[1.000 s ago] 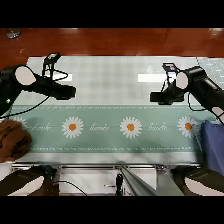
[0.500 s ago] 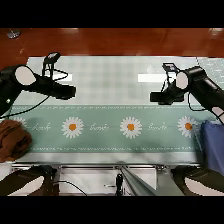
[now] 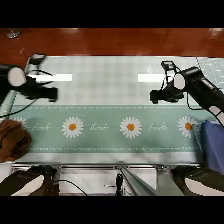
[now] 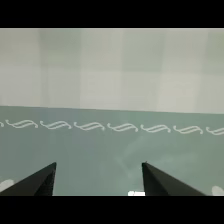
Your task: Fold the shirts.
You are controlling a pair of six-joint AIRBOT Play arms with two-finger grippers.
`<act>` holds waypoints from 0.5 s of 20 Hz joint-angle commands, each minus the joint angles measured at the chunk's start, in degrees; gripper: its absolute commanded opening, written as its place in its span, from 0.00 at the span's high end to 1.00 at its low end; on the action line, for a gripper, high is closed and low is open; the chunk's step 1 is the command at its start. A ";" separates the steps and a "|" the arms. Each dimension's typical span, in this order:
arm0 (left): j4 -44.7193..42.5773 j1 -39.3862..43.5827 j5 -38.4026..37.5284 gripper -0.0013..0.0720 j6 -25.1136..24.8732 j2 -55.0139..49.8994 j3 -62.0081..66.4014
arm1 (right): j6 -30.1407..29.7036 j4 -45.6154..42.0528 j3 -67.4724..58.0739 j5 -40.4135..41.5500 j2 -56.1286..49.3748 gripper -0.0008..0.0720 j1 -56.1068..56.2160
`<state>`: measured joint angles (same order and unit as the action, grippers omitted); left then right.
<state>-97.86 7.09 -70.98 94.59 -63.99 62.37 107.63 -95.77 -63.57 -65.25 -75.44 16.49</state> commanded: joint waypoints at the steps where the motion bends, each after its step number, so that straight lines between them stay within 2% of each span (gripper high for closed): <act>1: -10.88 -9.60 -4.33 0.02 6.97 8.94 -0.98 | -0.96 0.90 0.02 -1.18 -0.09 0.14 0.15; 3: -13.05 -18.75 -4.11 0.02 11.67 15.98 -4.42 | -0.98 3.13 0.02 -0.24 -0.09 0.14 0.15; 6: -12.39 -30.36 -1.57 0.02 11.61 21.51 -12.98 | -2.10 6.58 0.02 1.31 -0.09 0.14 0.15; 8: -5.81 -35.36 1.18 0.03 12.22 20.98 -18.78 | -3.19 7.61 0.02 1.18 -0.09 0.14 0.15; 10: -1.90 -36.37 4.17 0.03 12.22 18.93 -23.58 | -4.96 9.01 0.02 1.14 -0.09 0.14 0.15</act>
<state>-104.86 -24.10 -70.74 105.51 -45.10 45.54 104.77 -89.47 -63.57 -64.38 -75.48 16.62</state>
